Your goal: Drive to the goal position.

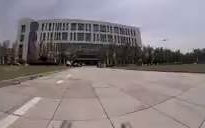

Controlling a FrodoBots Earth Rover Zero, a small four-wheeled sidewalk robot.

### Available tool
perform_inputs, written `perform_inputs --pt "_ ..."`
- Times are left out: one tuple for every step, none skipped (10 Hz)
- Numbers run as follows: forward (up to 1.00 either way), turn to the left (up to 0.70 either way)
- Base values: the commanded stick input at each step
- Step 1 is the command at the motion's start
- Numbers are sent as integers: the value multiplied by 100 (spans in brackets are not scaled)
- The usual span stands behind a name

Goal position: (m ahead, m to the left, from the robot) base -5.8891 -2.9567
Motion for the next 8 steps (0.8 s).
perform_inputs --pt "0 -77" --pt "0 -77" --pt "0 -77" --pt "0 -77" --pt "0 -77" --pt "0 -77" --pt "0 -77" --pt "0 -77"
